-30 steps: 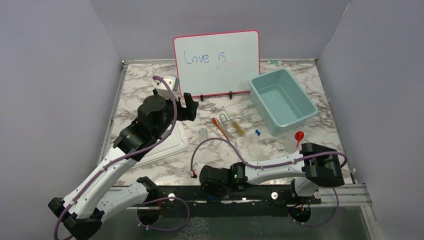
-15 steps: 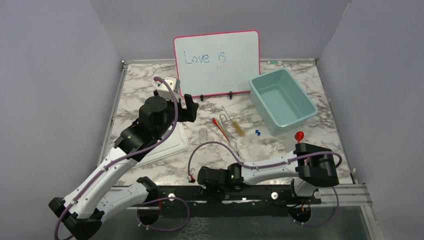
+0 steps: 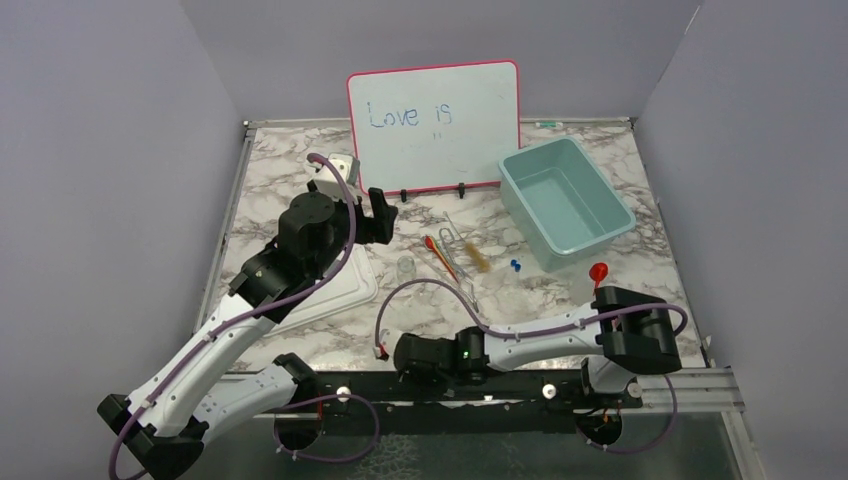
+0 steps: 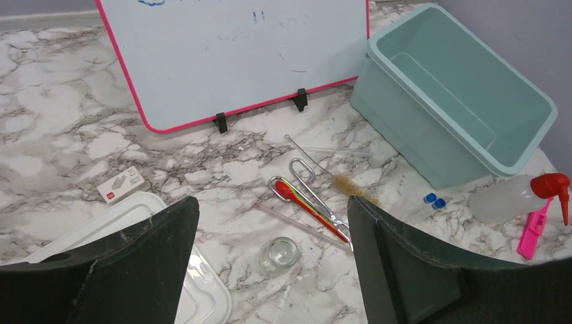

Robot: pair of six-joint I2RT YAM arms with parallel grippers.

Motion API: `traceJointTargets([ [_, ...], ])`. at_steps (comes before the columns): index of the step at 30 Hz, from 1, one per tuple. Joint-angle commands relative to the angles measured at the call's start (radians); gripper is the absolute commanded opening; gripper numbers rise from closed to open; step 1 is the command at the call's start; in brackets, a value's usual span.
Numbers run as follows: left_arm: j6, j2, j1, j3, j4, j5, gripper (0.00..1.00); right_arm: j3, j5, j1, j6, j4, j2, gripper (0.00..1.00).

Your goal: Organize the chemistry lab equipment

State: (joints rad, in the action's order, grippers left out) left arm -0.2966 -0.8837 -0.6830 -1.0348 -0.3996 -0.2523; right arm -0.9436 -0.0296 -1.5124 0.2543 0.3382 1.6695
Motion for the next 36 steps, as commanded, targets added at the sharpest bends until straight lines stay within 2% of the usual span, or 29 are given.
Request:
traceJointTargets([
  [1, -0.032, -0.001, -0.003, 0.015, 0.003, 0.008, 0.84, -0.007, -0.181, 0.016, 0.05, -0.026, -0.091, 0.12],
  [8, -0.087, -0.005, -0.002, 0.06, 0.002, -0.048, 0.83, 0.079, -0.275, 0.146, 0.142, -0.134, -0.303, 0.12],
  [11, -0.118, -0.009, -0.002, 0.084, 0.005, -0.029, 0.84, 0.113, -0.331, 0.212, 0.206, -0.155, -0.403, 0.13],
  [15, -0.119, -0.009, -0.001, 0.17, 0.095, 0.175, 0.84, 0.149, -0.473, 0.311, 0.363, -0.16, -0.518, 0.15],
  [19, -0.177, -0.003, -0.002, 0.253, 0.173, 0.246, 0.85, 0.151, -0.624, 0.368, 0.53, -0.141, -0.613, 0.16],
  [22, -0.216, 0.003, -0.002, 0.3, 0.261, 0.361, 0.88, 0.139, -0.674, 0.397, 0.585, -0.151, -0.649, 0.17],
  [25, -0.248, -0.012, -0.002, 0.33, 0.373, 0.521, 0.98, 0.09, -0.639, 0.45, 0.607, -0.156, -0.628, 0.18],
  [28, -0.296, -0.037, -0.001, 0.357, 0.476, 0.615, 0.99, 0.048, -0.552, 0.517, 0.623, -0.165, -0.592, 0.17],
  [31, -0.368, -0.065, -0.002, 0.363, 0.541, 0.647, 0.99, 0.03, -0.463, 0.57, 0.641, -0.2, -0.575, 0.17],
  [36, -0.488, -0.154, -0.003, 0.337, 0.608, 0.7, 0.86, 0.01, -0.344, 0.62, 0.677, -0.243, -0.549, 0.17],
])
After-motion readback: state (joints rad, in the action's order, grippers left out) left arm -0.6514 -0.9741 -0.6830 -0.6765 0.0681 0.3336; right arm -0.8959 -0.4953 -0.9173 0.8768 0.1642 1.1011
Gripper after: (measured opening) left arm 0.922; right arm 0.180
